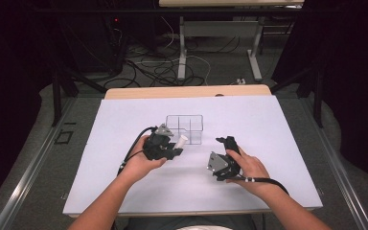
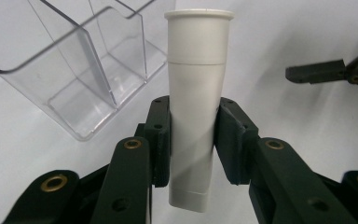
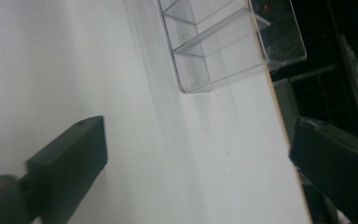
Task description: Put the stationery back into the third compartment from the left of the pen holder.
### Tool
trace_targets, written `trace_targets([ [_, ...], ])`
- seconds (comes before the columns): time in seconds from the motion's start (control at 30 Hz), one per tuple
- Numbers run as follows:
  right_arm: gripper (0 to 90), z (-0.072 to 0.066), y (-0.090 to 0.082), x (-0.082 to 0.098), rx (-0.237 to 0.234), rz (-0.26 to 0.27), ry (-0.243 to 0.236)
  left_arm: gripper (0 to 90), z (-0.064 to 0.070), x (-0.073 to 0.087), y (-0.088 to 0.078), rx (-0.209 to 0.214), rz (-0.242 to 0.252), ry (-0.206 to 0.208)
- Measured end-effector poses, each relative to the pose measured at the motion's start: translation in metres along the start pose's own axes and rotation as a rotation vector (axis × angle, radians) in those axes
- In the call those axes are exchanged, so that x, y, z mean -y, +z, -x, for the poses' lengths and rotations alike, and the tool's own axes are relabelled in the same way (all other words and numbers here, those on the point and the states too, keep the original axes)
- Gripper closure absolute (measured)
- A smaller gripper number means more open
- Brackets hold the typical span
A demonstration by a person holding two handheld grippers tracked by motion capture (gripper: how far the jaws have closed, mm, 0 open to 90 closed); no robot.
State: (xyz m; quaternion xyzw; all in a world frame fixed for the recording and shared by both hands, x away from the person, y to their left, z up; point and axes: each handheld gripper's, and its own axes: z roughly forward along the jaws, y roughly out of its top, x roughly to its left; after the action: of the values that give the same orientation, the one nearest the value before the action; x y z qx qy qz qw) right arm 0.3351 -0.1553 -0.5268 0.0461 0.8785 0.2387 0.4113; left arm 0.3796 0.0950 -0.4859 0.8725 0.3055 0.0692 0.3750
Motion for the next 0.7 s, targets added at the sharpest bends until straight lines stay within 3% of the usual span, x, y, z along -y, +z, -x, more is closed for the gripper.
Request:
trace_targets([
  [0.03, 0.0, 0.003, 0.002, 0.003, -0.014, -0.001, 0.071, 69.0, -0.002, -0.001, -0.002, -0.003, 0.016, -0.008],
  [0.07, 0.0, 0.005, 0.000, 0.004, -0.036, -0.037, 0.104, 69.0, -0.002, -0.001, -0.002, -0.003, 0.016, -0.008],
  [0.1, 0.0, 0.006, 0.001, 0.006, -0.044, -0.035, 0.142, 69.0, -0.004, -0.002, -0.003, -0.012, 0.035, -0.005],
  [0.17, 0.0, 0.008, 0.001, 0.007, -0.046, -0.035, 0.167, 69.0, -0.004, -0.002, -0.004, -0.016, 0.042, -0.012],
  [0.2, 0.0, 0.010, 0.000, 0.010, -0.045, -0.031, 0.232, 69.0, -0.005, -0.002, -0.005, -0.018, 0.060, -0.020],
  [0.37, 0.0, 0.014, 0.001, 0.019, -0.059, -0.021, 0.344, 69.0, -0.008, -0.006, -0.011, -0.030, 0.123, -0.029],
  [0.47, 0.0, 0.016, 0.001, 0.023, -0.052, -0.025, 0.378, 69.0, -0.009, -0.007, -0.013, -0.033, 0.151, -0.043],
  [0.53, 0.0, 0.017, 0.001, 0.028, -0.058, -0.016, 0.452, 69.0, -0.010, -0.010, -0.015, -0.041, 0.176, -0.049],
  [0.6, 0.0, 0.020, -0.001, 0.030, -0.058, -0.007, 0.496, 69.0, -0.012, -0.013, -0.019, -0.049, 0.223, -0.060],
  [0.7, 0.0, 0.022, -0.002, 0.033, -0.053, 0.006, 0.546, 69.0, -0.014, -0.015, -0.021, -0.058, 0.250, -0.065],
])
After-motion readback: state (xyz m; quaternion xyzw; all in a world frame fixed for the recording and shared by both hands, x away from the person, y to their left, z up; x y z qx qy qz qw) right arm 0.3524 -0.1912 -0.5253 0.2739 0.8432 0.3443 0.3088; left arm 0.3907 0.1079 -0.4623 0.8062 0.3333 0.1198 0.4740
